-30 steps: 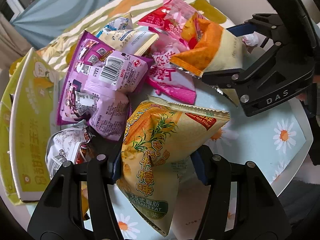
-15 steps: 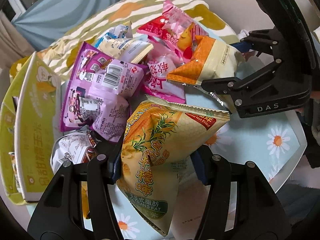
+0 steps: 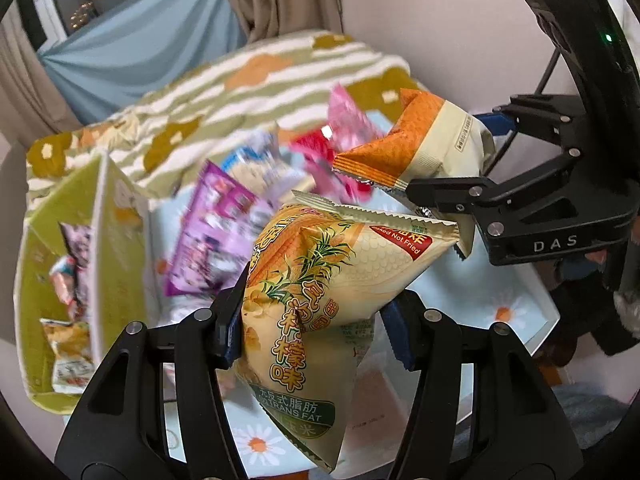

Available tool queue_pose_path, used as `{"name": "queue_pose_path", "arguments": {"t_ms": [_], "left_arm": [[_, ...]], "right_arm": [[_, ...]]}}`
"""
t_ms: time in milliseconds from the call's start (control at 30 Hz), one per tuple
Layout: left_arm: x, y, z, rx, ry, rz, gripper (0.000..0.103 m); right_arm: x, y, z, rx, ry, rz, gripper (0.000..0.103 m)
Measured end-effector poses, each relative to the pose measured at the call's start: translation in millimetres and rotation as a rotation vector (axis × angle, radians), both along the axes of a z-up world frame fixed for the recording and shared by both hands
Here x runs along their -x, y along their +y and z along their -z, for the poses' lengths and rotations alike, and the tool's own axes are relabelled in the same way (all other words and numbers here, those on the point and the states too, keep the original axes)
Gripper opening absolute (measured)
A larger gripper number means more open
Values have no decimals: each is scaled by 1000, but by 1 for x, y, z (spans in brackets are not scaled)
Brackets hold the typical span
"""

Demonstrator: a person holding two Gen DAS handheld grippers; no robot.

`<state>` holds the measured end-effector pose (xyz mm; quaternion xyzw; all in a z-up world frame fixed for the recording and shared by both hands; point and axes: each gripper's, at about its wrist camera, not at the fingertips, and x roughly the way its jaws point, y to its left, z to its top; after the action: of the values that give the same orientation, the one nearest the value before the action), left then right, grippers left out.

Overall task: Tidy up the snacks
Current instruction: 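Grasp the yellow chip bag with the left gripper while the right grasps the orange-cream bag, then carry both bags over the yellow box and release them inside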

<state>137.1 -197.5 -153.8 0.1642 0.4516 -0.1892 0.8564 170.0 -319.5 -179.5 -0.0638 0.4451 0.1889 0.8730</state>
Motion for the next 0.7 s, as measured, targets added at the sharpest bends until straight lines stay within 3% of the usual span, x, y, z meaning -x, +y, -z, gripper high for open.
{"name": "queue_pose_path", "arguments": {"t_ms": [167, 400, 700], "left_arm": [[-4, 30, -41, 38, -70, -46, 56], [-25, 109, -83, 62, -146, -153, 56], [-74, 229, -95, 59, -160, -257, 56]], "right_arm": [[1, 18, -44, -24, -56, 7, 72], [-7, 75, -92, -54, -127, -24, 72], [-51, 180, -112, -119, -150, -68, 72]]}}
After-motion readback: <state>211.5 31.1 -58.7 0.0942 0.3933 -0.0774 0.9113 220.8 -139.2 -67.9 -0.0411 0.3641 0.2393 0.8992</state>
